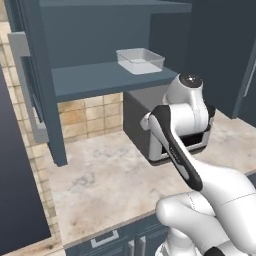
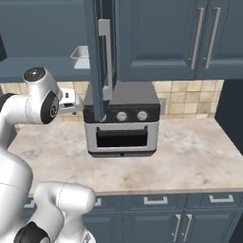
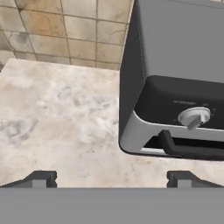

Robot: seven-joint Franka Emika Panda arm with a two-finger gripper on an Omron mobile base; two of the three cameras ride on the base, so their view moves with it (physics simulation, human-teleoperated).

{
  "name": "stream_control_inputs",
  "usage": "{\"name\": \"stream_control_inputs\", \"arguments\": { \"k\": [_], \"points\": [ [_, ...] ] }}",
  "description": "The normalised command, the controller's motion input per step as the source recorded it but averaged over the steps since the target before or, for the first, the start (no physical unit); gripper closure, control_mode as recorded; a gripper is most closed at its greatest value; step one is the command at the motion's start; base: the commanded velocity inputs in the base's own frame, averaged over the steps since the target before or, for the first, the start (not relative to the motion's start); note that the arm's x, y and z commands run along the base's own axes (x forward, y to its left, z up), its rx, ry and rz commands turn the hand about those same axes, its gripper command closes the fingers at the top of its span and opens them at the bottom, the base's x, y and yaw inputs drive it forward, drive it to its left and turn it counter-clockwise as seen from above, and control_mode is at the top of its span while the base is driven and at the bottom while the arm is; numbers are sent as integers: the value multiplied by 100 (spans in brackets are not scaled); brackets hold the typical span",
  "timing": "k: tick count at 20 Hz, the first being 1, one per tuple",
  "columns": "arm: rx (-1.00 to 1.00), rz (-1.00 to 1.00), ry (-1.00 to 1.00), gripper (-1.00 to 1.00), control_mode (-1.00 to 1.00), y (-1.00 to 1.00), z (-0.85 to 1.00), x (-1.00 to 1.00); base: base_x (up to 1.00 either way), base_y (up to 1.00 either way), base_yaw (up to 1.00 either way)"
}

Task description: Retrieve the tupperware and aluminum foil from the cabinet and place them on the dining counter near the plate with tomato and sweet potato to prepare for storing leftovers.

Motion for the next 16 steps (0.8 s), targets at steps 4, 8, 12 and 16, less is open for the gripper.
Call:
{"name": "stream_control_inputs", "arguments": {
  "k": [4,8,12,16],
  "points": [
    [0,0,-4,-100,-100,0,18,10,31,0,1],
    [-1,0,-16,-100,-100,0,67,9,0,0,0],
    [0,0,-18,-100,-100,0,79,22,0,0,0],
    [0,0,-14,-100,-100,0,71,41,0,0,0]
  ]
}}
